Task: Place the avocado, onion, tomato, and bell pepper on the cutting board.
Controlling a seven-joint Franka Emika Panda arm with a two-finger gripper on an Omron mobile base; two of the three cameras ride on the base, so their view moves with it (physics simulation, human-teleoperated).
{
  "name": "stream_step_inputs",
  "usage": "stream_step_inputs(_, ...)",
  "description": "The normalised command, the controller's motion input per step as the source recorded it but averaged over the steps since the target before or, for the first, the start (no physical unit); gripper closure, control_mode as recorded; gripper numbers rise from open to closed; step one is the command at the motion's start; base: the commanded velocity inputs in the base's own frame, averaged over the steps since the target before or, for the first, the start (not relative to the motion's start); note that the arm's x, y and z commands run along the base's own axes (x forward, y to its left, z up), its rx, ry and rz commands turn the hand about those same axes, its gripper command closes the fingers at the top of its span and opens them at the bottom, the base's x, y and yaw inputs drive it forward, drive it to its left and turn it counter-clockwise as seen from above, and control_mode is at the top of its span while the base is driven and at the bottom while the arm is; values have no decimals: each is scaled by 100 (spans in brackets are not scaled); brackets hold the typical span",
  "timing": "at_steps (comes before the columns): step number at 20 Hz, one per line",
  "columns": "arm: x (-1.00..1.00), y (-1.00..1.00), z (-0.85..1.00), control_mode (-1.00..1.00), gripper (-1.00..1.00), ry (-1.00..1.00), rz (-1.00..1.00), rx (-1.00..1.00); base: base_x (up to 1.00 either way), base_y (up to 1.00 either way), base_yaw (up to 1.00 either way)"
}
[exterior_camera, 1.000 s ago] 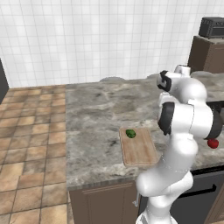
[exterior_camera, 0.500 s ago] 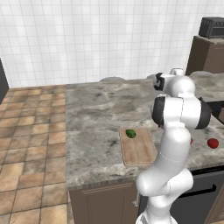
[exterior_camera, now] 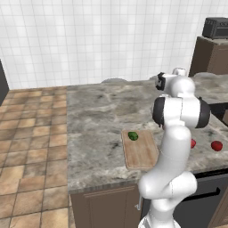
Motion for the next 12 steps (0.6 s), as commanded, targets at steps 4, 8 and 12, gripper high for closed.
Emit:
stream_step_inputs(4,6,0,-13,-100,-100,0,0,0,0,0,0)
stream_step_inputs(8,8,-3,-12,-100,-100,0,0,0,0,0,0)
stream_step_inputs(12,7,-6,-14,-100,-100,0,0,0,0,0,0)
